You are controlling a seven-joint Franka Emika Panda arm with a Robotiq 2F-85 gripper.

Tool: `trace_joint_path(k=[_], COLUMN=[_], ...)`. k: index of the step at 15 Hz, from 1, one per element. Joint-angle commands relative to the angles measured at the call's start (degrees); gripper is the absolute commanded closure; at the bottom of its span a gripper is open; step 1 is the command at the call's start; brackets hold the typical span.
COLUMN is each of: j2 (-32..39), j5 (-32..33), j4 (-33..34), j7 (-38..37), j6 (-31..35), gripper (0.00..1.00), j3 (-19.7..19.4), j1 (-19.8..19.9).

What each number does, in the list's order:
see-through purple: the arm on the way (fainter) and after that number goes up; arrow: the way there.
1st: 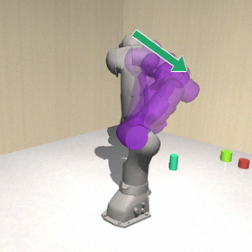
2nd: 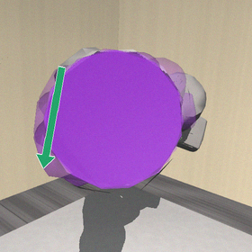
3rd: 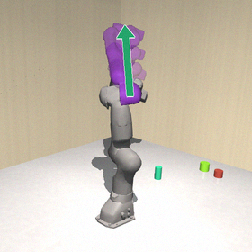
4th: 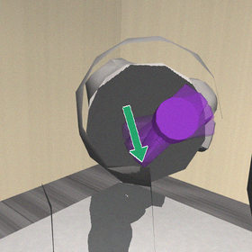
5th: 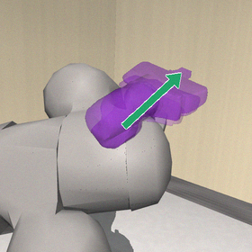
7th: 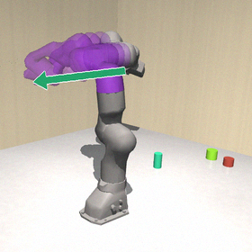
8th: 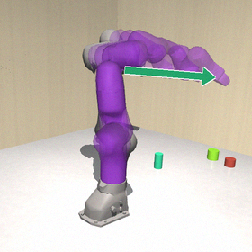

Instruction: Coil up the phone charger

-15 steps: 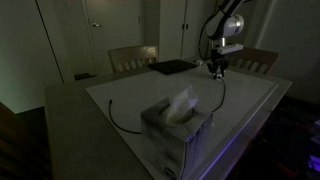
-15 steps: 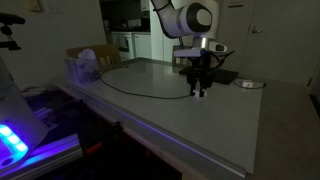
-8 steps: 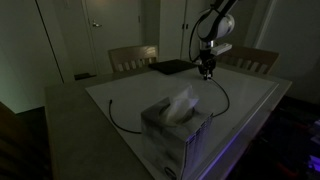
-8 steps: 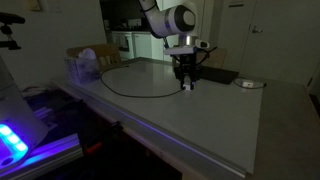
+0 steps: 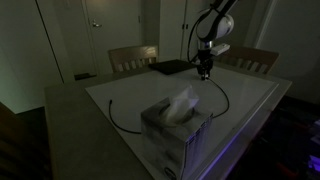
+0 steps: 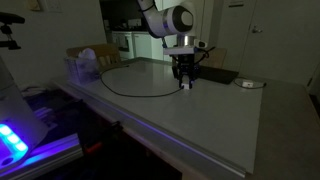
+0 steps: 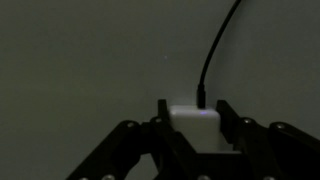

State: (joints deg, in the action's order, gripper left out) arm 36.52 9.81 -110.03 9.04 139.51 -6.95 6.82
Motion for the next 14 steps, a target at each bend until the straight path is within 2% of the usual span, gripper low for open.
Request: trace_joint_path(k=[1, 6, 7, 8, 10, 11, 14], j2=[-1.7, -1.5, -0.1, -0.1, -0.1, -0.1, -0.4], j5=[1.1, 2.5, 1.2, 1.3, 1.3, 1.4, 0.7], j4=[-2.1, -1.6, 0.0, 0.0, 0.1, 0.1, -0.3], j7=[8.4, 20.6, 16.1, 16.4, 16.1, 17.2, 27.2], j6=[3.8, 3.9, 2.3, 2.3, 2.3, 1.7, 2.3], gripper=[0.74, 0.74, 0.74, 0.49, 0.49, 0.74, 0.74], j3=[3.4, 6.5, 5.6, 5.7, 5.7, 6.2, 10.6], j1=[1.4, 2.1, 1.0, 1.0, 0.9, 1.0, 3.2])
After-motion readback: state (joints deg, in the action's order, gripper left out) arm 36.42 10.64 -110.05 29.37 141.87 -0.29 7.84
